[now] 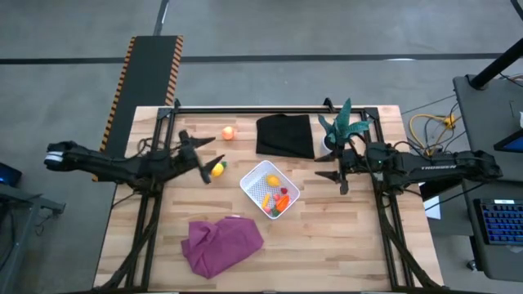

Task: Pick and placing Produce into tupperware
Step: Put the large peach into the white bin

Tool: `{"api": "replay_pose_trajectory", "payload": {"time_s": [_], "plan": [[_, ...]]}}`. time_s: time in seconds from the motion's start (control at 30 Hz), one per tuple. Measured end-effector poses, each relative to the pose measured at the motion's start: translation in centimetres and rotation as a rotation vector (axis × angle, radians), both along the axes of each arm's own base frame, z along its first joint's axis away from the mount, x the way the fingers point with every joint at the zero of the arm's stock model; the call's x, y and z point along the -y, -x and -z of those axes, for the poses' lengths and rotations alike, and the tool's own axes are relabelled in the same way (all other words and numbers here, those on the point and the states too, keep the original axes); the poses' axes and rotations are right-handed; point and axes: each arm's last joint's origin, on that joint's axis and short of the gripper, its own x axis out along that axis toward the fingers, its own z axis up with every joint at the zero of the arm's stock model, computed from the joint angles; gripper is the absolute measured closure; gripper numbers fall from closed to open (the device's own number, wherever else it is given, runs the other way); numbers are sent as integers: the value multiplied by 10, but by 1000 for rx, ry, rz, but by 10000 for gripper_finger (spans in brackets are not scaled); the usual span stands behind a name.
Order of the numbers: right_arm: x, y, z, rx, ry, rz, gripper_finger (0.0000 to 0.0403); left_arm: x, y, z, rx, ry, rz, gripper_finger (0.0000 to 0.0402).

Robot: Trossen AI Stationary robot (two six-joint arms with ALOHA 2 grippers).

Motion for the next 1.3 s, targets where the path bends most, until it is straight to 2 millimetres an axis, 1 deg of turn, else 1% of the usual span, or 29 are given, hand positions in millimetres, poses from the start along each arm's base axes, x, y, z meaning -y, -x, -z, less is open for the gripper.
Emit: {"api": "replay_pose_trajectory", "payload": {"time_s": [0.17,0.23,0.3,0.4,0.53,0.63,0.7,0.83,0.9,0.97,1.03,1.13,1.2,1.3], "plan": [[0,0,-1,-4,6,-1,177,-13,-25,-22,-177,-22,-136,70],[0,0,-1,-2,23,-3,168,-22,-35,-27,-265,-24,-181,65],[0,0,-1,-7,36,-5,161,-31,-45,-31,-305,-16,-222,64],[0,0,0,-12,46,-7,154,-38,-59,-30,-343,-27,-284,64],[0,0,0,-15,47,-7,152,-44,-75,-25,-364,-69,-456,64],[0,0,1,-20,55,-8,155,-54,-86,-27,-412,-89,-502,64],[0,0,1,-26,58,-9,156,-65,-89,-31,-466,-57,-449,64],[0,0,1,-26,58,-9,153,-98,-91,-42,-559,134,-213,64],[0,0,2,-33,57,-9,152,-112,-90,-45,-624,167,-131,64],[0,0,3,-41,62,-10,152,-121,-88,-48,-710,167,-57,64],[0,0,3,-50,77,-13,154,-128,-88,-50,-788,134,-20,64],[0,0,3,-47,80,-14,158,-135,-88,-48,-925,123,13,64],[0,0,3,-48,82,-14,159,-142,-91,-47,-997,165,15,64],[0,0,3,-48,82,-14,157,-155,-93,-33,-1148,254,20,64]]}}
